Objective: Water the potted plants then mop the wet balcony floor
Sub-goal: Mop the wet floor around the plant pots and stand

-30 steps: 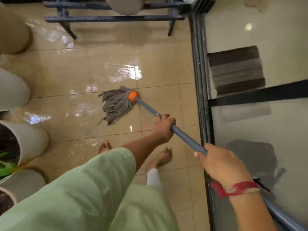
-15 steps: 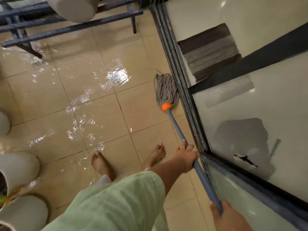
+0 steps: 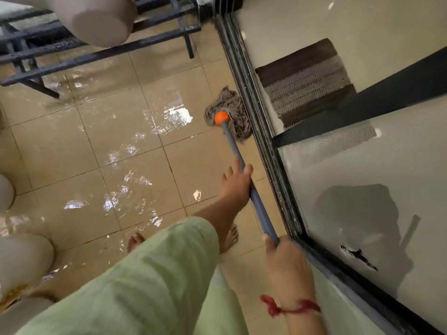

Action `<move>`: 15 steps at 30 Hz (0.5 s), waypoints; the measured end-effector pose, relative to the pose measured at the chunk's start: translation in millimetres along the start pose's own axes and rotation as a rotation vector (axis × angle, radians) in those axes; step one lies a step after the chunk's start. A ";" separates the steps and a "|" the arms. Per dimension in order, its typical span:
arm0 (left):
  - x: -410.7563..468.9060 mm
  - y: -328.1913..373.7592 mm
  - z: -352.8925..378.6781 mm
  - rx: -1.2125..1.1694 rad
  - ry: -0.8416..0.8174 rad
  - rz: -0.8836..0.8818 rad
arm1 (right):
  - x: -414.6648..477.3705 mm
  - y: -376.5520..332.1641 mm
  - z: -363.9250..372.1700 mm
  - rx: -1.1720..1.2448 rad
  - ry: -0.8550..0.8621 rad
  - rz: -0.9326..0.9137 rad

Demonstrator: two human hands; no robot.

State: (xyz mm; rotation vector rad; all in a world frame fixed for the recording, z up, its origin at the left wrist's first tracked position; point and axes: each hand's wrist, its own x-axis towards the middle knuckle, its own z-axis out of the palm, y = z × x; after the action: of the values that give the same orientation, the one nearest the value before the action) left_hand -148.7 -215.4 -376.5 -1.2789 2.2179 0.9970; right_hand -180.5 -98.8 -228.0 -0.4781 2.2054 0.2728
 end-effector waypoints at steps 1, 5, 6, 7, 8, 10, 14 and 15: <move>14.5 -2.2 -12.4 0.005 0.053 -0.046 | 11.9 -12.6 -3.0 0.028 0.018 -0.028; 63.8 -18.4 -60.7 -0.042 0.164 -0.144 | 68.1 -75.6 -19.3 0.131 0.071 -0.151; 74.5 -22.7 -72.8 -0.066 0.176 -0.144 | 84.3 -93.8 -23.7 0.155 0.085 -0.174; 83.2 -26.2 -83.8 -0.084 0.175 -0.130 | 99.0 -111.7 -28.9 0.177 0.096 -0.192; 90.4 -29.4 -92.7 -0.097 0.170 -0.109 | 112.6 -129.4 -33.8 0.189 0.106 -0.205; 100.0 -32.8 -104.0 -0.120 0.160 -0.043 | 132.6 -157.4 -44.1 0.167 0.142 -0.220; 101.8 -29.4 -103.9 -0.043 0.111 0.092 | 141.2 -158.1 -54.4 0.105 0.201 -0.257; 97.7 -27.2 -100.2 -0.003 0.101 0.121 | 136.9 -147.2 -52.4 0.089 0.208 -0.259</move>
State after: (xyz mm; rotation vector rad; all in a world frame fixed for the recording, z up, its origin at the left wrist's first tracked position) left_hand -173.3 -355.8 -381.8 -1.2340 2.3965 1.0000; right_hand -232.6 -283.7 -307.1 -0.7629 2.3125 -0.0153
